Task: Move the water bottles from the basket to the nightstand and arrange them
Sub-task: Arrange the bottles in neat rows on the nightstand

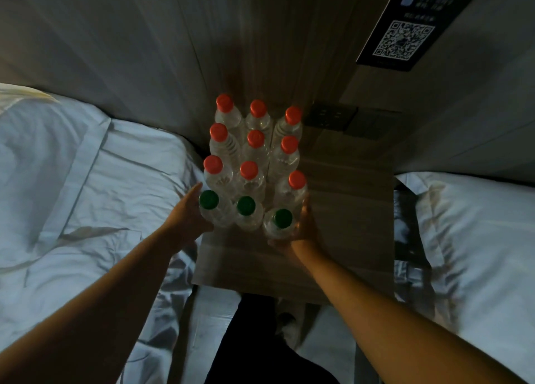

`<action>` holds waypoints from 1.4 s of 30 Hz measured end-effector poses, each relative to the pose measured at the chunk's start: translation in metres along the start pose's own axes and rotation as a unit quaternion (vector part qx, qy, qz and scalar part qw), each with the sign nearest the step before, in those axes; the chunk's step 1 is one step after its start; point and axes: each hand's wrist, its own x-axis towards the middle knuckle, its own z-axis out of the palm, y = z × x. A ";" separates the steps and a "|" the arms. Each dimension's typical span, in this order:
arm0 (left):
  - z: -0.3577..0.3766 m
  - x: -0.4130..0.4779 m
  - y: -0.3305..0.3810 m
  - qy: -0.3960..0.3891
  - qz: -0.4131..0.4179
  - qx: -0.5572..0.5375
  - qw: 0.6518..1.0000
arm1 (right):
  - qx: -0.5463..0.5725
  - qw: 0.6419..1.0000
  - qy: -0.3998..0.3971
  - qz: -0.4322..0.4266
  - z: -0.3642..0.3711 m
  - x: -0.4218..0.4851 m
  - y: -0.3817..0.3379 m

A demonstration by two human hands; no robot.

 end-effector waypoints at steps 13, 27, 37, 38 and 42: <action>0.001 0.025 -0.012 -0.078 0.059 0.067 0.993 | -0.129 0.984 -0.038 -0.114 -0.016 0.020 -0.003; 0.002 0.038 -0.027 -0.068 0.092 0.118 0.986 | -0.146 0.981 -0.053 -0.117 -0.007 0.026 -0.003; -0.010 0.015 -0.012 -0.051 0.159 0.074 0.983 | -0.050 0.996 0.013 -0.075 0.003 0.020 -0.003; -0.012 0.015 -0.010 -0.053 0.170 0.080 0.981 | -0.053 0.996 0.019 -0.068 0.002 0.021 -0.002; -0.013 0.017 -0.004 -0.054 0.174 0.098 0.978 | -0.085 0.996 -0.018 -0.033 0.000 0.026 0.010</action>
